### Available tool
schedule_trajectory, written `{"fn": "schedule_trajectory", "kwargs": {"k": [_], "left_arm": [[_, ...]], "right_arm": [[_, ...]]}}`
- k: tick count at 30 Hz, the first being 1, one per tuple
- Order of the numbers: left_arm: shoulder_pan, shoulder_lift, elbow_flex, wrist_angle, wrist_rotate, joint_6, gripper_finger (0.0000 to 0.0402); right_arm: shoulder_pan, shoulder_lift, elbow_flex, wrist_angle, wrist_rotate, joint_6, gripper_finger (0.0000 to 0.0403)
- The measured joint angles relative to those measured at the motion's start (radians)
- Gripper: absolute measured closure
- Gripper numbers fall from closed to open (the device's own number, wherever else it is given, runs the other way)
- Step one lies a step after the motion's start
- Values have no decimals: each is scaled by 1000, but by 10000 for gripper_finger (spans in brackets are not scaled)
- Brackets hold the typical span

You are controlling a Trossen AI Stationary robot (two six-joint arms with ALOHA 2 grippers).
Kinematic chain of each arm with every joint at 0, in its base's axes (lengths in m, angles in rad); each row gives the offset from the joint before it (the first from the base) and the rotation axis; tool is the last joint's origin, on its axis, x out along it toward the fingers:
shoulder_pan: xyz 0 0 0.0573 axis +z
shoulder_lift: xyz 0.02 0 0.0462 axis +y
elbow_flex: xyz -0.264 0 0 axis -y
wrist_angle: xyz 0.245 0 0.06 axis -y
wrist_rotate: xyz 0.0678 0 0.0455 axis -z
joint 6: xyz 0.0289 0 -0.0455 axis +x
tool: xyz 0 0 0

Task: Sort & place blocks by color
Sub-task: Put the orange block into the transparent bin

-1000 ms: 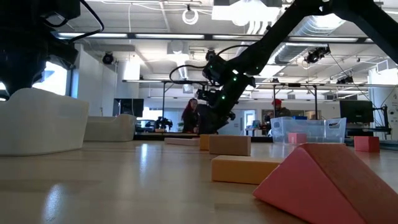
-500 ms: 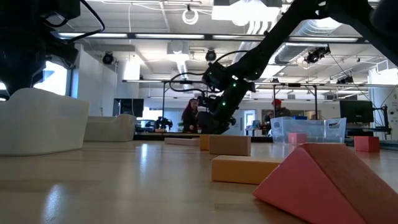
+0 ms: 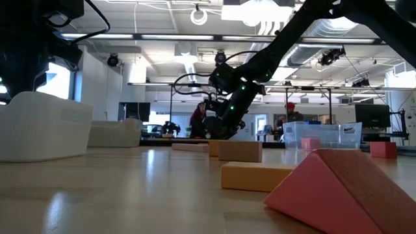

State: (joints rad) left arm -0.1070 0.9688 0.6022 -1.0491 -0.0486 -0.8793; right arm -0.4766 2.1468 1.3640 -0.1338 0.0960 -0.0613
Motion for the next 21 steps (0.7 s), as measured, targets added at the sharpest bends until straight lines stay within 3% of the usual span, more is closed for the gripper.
{"fn": "schedule_trajectory", "kwargs": {"k": [9, 21], "left_arm": [[0, -1, 0, 1, 3, -5, 188], [0, -4, 5, 7, -53, -7, 188]], "right_arm": [[-1, -57, -4, -135, 37, 29, 304], [21, -266, -6, -353, 127, 45, 304]]}}
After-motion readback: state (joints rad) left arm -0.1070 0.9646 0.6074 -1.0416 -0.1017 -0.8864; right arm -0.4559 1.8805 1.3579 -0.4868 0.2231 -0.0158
